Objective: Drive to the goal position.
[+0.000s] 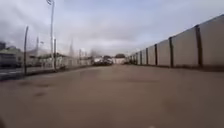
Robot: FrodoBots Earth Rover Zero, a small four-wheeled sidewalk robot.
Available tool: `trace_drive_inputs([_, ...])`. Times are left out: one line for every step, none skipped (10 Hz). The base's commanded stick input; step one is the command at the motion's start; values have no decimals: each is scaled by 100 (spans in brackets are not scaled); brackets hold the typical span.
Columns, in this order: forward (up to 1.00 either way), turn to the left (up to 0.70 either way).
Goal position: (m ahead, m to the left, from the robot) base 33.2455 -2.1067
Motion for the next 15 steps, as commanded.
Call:
trace_drive_inputs([50,0])
trace_drive_inputs([50,0])
trace_drive_inputs([50,0])
trace_drive_inputs([50,0])
trace_drive_inputs([50,0])
trace_drive_inputs([50,0])
trace_drive_inputs([50,0])
trace_drive_inputs([50,0])
trace_drive_inputs([50,0])
trace_drive_inputs([50,0])
trace_drive_inputs([50,0])
trace_drive_inputs([50,0])
trace_drive_inputs([50,0])
trace_drive_inputs([50,0])
trace_drive_inputs([50,0])
